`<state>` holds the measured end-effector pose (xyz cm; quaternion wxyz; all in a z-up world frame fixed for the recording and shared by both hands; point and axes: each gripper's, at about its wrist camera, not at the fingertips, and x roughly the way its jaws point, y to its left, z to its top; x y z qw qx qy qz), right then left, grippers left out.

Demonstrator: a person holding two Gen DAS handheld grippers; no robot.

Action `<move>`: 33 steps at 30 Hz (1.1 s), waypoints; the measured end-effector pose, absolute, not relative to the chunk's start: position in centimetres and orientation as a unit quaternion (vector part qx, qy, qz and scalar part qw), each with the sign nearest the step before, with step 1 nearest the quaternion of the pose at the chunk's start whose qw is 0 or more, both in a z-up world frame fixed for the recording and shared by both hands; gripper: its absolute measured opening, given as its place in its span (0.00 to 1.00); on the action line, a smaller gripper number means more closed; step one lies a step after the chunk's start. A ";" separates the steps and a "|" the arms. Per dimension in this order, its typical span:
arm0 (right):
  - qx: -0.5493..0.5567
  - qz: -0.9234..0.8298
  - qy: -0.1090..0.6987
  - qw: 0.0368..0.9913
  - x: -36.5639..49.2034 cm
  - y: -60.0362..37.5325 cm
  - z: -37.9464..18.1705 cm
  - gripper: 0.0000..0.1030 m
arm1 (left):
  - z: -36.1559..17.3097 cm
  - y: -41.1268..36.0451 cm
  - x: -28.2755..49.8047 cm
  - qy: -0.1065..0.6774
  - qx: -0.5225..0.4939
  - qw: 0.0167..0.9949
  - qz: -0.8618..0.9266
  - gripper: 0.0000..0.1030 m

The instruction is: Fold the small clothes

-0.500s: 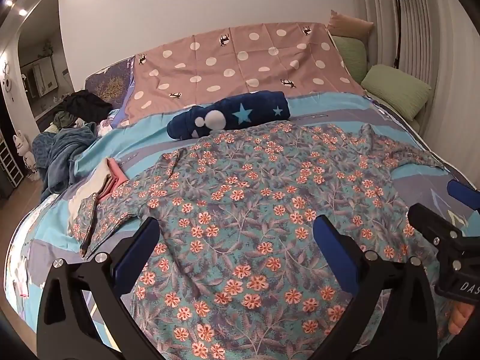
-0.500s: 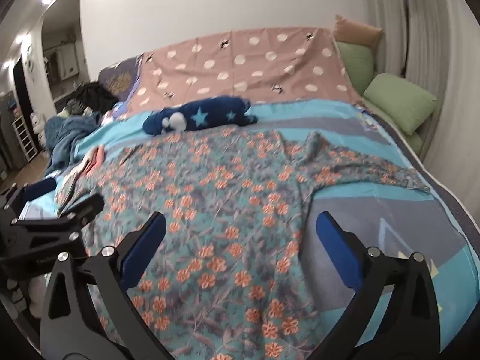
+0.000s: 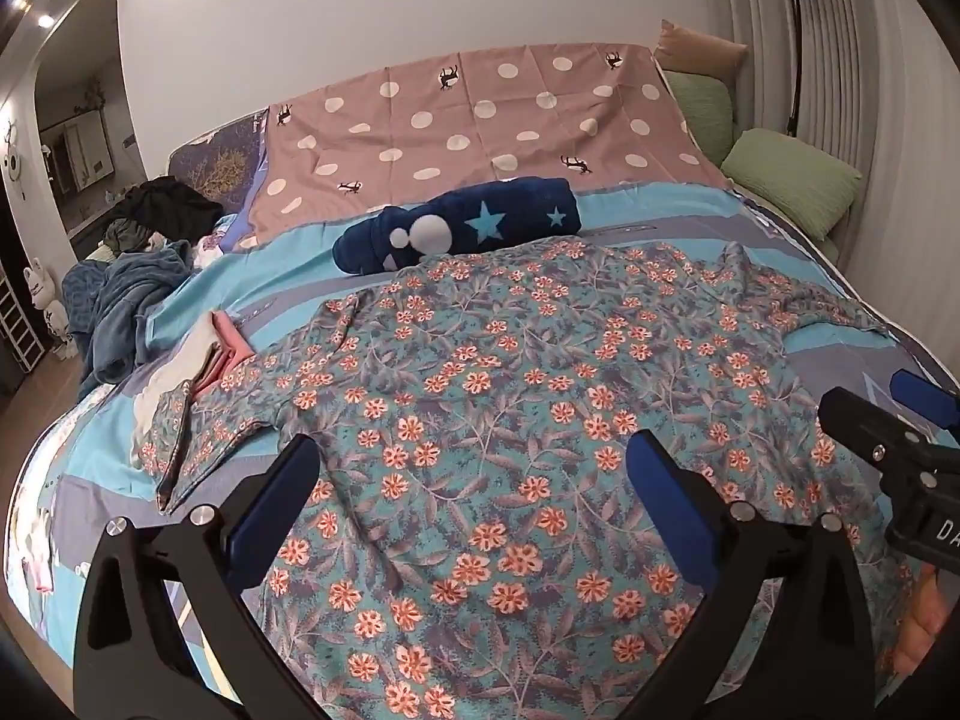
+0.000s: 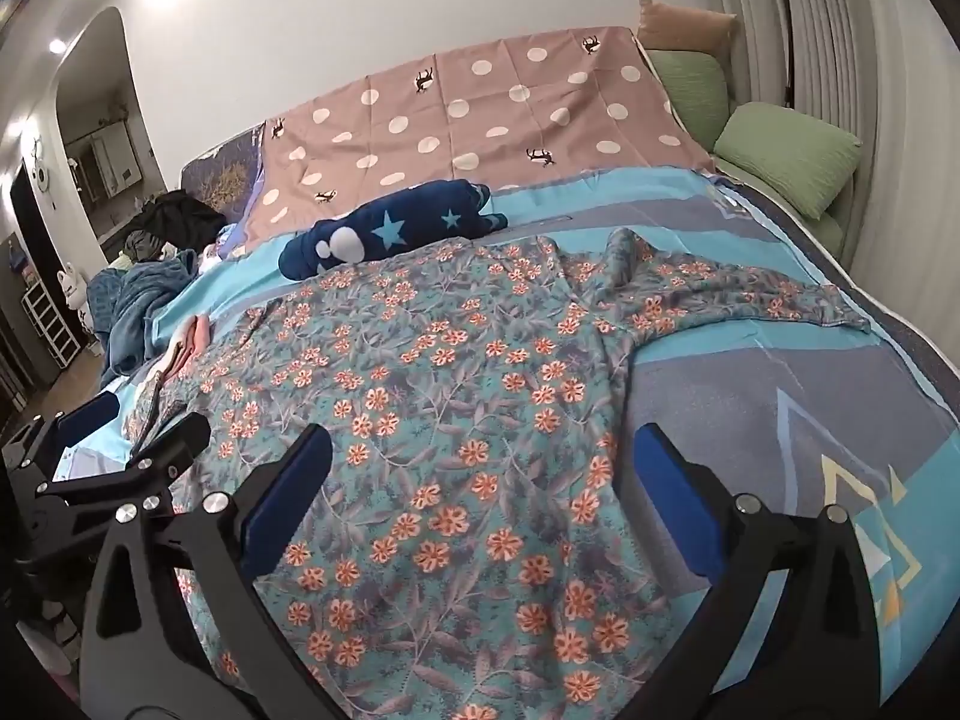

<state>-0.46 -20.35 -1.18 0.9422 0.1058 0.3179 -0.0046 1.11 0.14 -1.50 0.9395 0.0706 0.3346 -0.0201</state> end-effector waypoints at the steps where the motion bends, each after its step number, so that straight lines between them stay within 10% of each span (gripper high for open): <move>1: 0.102 -0.008 0.316 0.943 -0.6 -20.2 -1.2 0.98 | -1.5 0.4 1.0 0.335 0.068 0.940 -0.020 0.99; 33: 0.041 -0.010 0.323 0.945 -0.3 -18.8 -0.9 0.98 | -3.4 0.8 1.4 0.343 0.082 0.935 -0.028 0.99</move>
